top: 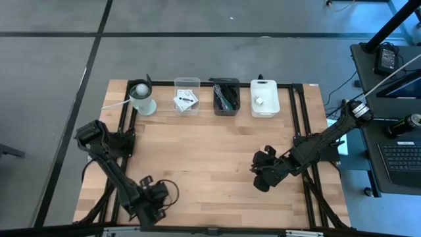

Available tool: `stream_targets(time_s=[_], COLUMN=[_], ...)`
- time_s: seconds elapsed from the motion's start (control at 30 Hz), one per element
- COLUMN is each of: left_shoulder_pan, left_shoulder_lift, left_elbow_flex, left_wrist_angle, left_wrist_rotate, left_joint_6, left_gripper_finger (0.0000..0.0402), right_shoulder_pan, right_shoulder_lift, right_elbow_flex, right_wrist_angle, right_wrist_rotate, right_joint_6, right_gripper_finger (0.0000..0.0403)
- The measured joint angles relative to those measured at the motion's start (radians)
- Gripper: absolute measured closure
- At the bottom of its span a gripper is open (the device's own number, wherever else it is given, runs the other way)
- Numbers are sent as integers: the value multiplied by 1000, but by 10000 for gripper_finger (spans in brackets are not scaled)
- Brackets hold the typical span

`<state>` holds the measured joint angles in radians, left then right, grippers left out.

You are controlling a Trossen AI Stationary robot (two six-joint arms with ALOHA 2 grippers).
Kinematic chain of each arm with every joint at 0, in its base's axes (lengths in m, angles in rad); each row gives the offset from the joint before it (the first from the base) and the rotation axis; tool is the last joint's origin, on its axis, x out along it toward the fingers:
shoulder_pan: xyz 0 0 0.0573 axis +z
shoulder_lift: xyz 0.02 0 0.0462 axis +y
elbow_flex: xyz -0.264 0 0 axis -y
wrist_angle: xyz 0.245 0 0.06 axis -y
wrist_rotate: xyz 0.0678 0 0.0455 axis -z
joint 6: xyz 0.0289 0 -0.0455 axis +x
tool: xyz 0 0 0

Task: Pick and place items into bin
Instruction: Put the black charger adapter into the white bin

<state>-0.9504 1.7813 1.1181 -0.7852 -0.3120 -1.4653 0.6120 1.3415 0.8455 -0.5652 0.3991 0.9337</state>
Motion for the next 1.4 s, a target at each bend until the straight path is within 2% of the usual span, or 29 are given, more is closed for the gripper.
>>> stream_targets(time_s=[0.2, 0.4, 0.57, 0.77, 0.87, 0.97, 1.13, 1.27, 1.4], left_shoulder_pan=[167, 400, 611, 874, 991, 1091, 1199, 1254, 1303], left_shoulder_lift=[-1, -2, -4, -4, 2, 33, 95, 140, 185], left_elbow_flex=[93, 237, 353, 442, 468, 500, 571, 597, 631], left_wrist_angle=[-11, -7, 19, 169, 301, 403, 409, 425, 450], left_wrist_rotate=[-79, -105, -109, 13, 121, 242, 399, 511, 573], left_joint_6=[226, 604, 929, 1283, 1433, 1530, 1647, 1696, 1670], left_gripper_finger=[255, 255, 256, 256, 256, 256, 256, 256, 256], right_shoulder_pan=[0, 1, 27, 94, 119, 120, 74, 33, -16], right_shoulder_lift=[0, 0, 0, 0, 0, -8, -82, -197, -357], right_elbow_flex=[0, 0, 0, 0, -4, -46, -195, -342, -471], right_wrist_angle=[29, 29, -21, -196, -268, -259, -83, 134, 320], right_wrist_rotate=[46, 45, 49, 134, 134, 143, 206, 379, 509], right_joint_6=[3, 12, 133, 348, 450, 528, 617, 686, 648], right_gripper_finger=[305, 305, 305, 305, 305, 309, 333, 365, 396])
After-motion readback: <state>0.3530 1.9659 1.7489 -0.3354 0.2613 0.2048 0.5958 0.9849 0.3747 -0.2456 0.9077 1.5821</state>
